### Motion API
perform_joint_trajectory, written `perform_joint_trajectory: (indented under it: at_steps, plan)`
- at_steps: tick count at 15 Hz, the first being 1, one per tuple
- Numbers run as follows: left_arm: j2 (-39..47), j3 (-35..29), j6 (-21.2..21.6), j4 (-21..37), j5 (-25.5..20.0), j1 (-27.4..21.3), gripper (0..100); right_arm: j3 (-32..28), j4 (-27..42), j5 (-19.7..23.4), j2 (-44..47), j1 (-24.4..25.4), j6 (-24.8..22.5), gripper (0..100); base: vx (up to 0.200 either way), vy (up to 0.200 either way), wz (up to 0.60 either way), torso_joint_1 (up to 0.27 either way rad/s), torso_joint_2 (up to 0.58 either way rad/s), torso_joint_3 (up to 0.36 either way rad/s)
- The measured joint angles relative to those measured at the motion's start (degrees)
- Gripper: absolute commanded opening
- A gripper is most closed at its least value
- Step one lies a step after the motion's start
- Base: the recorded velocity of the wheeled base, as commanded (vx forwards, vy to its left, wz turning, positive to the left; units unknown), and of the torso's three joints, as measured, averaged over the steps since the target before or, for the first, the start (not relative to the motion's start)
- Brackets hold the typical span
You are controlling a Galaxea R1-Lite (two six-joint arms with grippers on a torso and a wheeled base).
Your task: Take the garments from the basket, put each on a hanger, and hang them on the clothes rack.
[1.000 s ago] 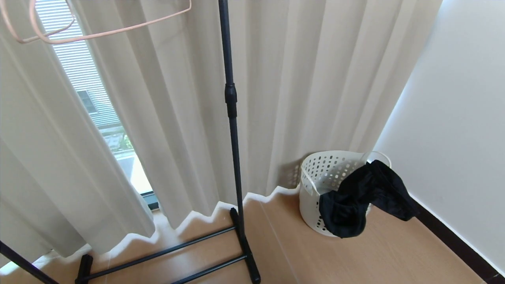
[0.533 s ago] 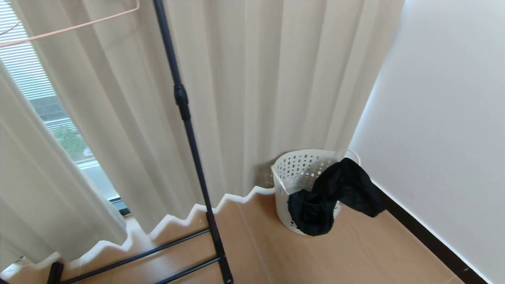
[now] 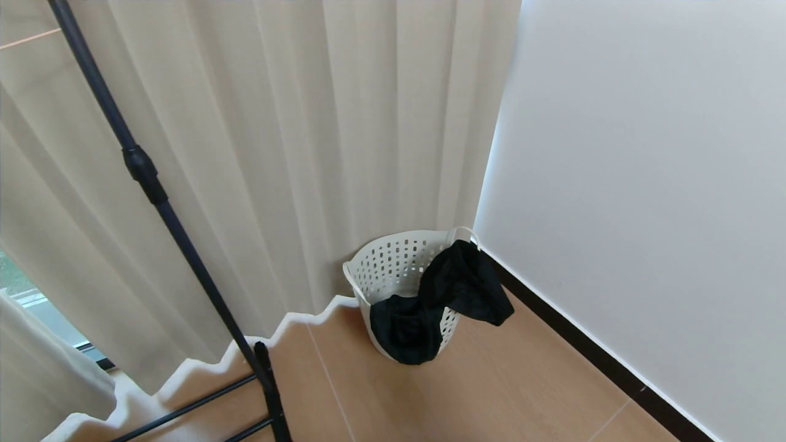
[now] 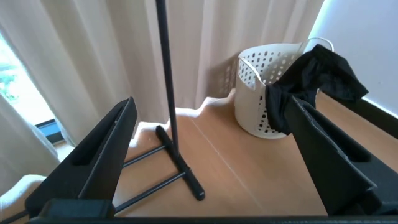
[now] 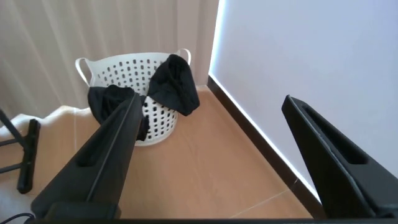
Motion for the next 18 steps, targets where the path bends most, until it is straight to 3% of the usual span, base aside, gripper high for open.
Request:
perform_joint_trajectory:
  at_steps: [7,18]
  plan:
    - [0.00,0.00,0.02,0.00,-0.01,0.02,100,0.00,0.04,0.02,0.00,-0.02,0.00,100,0.200,0.000,0.00,0.006,0.00,0.002]
    - [0.00,0.00,0.00,0.02,0.00,0.00,100,0.00,0.02,0.00,0.00,-0.02,0.00,100,0.000,0.000,0.00,-0.001,0.00,-0.018]
